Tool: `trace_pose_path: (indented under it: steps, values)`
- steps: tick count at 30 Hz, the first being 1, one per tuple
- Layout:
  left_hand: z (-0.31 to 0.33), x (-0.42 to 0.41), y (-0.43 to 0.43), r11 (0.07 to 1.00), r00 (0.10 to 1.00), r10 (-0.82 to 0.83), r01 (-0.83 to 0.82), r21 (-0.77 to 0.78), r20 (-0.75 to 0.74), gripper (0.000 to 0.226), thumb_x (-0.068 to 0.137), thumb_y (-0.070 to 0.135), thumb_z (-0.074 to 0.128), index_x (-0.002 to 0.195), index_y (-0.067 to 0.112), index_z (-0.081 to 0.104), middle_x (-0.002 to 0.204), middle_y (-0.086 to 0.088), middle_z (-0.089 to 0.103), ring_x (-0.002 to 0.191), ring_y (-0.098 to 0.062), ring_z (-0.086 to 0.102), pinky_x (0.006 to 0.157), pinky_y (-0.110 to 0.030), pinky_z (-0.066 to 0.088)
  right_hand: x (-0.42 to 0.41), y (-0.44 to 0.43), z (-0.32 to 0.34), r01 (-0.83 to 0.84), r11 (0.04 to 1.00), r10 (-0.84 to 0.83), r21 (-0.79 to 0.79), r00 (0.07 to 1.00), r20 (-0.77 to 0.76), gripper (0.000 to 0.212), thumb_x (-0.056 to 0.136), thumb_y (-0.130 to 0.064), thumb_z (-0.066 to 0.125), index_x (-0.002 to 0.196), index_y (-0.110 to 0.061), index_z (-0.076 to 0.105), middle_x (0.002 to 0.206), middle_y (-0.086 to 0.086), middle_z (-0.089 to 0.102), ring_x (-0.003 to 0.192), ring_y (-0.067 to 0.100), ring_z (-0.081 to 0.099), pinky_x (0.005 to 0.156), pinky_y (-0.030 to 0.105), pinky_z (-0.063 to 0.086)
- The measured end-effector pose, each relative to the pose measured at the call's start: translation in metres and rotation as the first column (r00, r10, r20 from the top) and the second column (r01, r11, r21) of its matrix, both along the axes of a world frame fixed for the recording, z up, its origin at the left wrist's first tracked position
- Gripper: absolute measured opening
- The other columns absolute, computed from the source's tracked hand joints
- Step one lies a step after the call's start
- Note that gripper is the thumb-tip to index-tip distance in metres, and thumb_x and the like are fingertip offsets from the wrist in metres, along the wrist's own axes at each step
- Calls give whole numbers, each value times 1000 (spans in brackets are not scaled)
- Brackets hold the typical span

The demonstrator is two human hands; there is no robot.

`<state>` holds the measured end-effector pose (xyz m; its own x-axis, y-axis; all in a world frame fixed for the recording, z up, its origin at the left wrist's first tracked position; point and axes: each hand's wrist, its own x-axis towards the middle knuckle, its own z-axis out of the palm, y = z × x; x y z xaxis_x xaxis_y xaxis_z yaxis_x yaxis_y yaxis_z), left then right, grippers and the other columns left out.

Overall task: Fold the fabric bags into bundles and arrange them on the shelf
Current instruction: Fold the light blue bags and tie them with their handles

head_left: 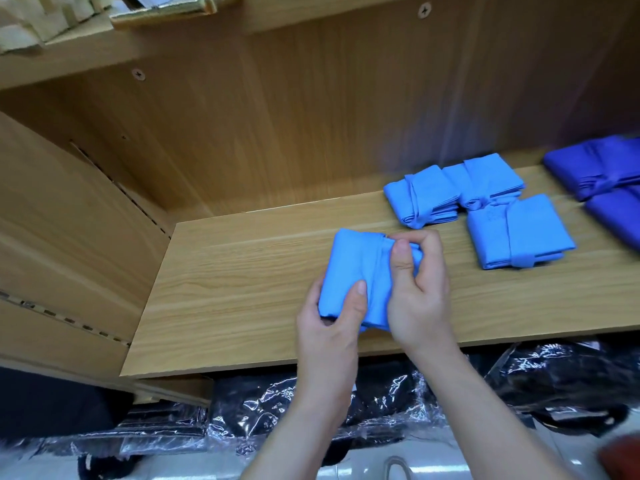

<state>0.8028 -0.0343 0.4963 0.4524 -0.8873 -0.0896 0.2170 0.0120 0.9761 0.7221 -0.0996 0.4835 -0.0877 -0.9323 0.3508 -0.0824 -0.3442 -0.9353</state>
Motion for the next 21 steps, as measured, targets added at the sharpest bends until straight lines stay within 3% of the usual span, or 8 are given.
trace_pose_path:
  steps: [3,6,10,14,16,18,19,21]
  values:
    - [0,-8,-4,999,997,-35,35,-6,71,29,79,36,69,98,14,68,86,-1,68,77,-12,57,70,-30,49,-6,-6,-2,28,999,-28,-27,1000,-4,12,97,-23,42,88,-30,46,79,-20,60,68,-4,49,66,12,36]
    - [2,-2,-12,984,974,-174,167,62,142,29,82,31,65,104,12,67,94,-1,72,82,-9,61,74,-24,51,-20,-16,-6,-14,1000,13,-17,999,-35,13,97,-29,42,86,-35,46,82,-13,60,68,-1,49,65,15,37]
    - [8,10,-31,969,976,-218,214,120,17,29,85,10,70,112,18,62,92,-2,75,83,-11,69,68,-22,54,-40,-27,-5,-163,986,158,-23,979,-132,14,97,-36,44,87,-29,51,83,-10,60,71,2,53,66,20,41]
    - [2,1,-45,943,954,-297,288,168,30,36,75,11,70,109,16,59,97,-8,74,88,-23,69,72,-32,58,-57,-34,-1,-260,957,283,128,931,-231,26,98,-44,41,91,-22,50,76,-2,58,68,6,50,65,26,40]
    - [-4,-7,-54,952,971,-240,234,195,7,31,83,0,69,109,14,58,98,-11,73,87,-26,69,71,-32,59,-67,-40,-1,-287,926,358,246,875,-327,27,98,-54,34,102,-30,46,82,-8,57,75,5,51,73,34,41]
    - [-10,-13,-68,959,982,-188,181,218,11,28,91,-4,58,112,14,56,97,-10,72,82,-21,69,66,-26,57,-78,-45,-2,-302,889,435,343,790,-433,32,96,-52,39,124,-36,40,108,-14,55,97,4,51,86,29,38]
    - [-12,-16,-77,961,985,-171,160,226,30,26,94,-2,54,113,15,55,97,-8,71,81,-17,69,65,-24,57,-85,-48,-2,-278,898,422,340,762,-491,39,96,-48,45,132,-37,37,119,-12,52,109,7,50,93,29,37]
    - [-14,-22,-94,960,982,-172,150,237,73,26,96,3,49,116,19,53,100,-1,69,82,-12,68,69,-23,55,-102,-51,-2,-133,965,246,228,765,-595,45,94,-44,53,136,-36,40,122,-3,53,117,19,49,99,36,39]
